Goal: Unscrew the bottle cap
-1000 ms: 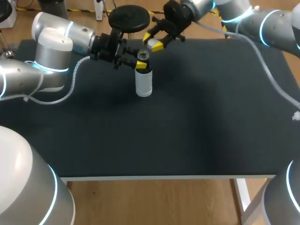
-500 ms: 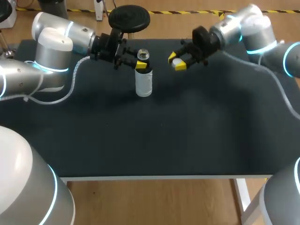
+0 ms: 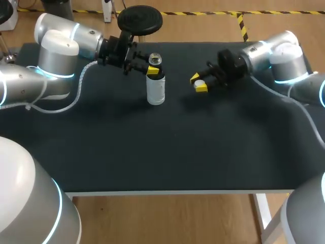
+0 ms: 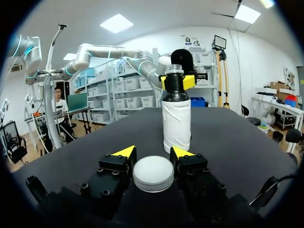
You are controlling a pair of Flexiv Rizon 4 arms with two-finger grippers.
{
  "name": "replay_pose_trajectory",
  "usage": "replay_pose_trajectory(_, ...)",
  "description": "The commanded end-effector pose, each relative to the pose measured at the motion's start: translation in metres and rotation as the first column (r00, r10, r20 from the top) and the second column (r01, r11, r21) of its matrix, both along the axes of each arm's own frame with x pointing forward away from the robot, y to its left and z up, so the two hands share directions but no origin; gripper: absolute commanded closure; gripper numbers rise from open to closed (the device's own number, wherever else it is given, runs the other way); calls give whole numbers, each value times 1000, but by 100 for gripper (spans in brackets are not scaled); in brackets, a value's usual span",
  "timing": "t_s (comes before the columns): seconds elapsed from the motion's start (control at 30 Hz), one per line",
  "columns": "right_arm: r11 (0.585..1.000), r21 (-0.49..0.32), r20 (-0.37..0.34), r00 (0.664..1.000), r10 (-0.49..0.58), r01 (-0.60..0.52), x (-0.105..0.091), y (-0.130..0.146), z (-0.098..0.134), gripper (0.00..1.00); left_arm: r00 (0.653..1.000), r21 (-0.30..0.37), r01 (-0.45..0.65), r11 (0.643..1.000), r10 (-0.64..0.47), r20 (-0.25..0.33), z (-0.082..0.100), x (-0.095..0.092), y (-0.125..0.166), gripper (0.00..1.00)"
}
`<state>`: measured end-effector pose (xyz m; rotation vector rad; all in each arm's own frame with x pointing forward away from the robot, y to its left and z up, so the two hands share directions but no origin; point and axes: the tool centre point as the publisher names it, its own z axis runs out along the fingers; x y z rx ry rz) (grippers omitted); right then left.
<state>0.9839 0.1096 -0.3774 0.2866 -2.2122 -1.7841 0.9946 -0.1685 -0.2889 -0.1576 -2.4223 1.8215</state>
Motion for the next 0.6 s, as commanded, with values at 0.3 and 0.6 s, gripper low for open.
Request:
replay_pose_trajectory(0.3,939,-52,54,940,-338,341,-12,-11,-4,100,1000,-1,4,1000,-4,-2,0,2,0,100)
replay_pose_trajectory(0.6,934,-32,42,934,-355,356,-13,-11,-3,0,1000,-1,4,1000,-4,-2,0,2,0,100)
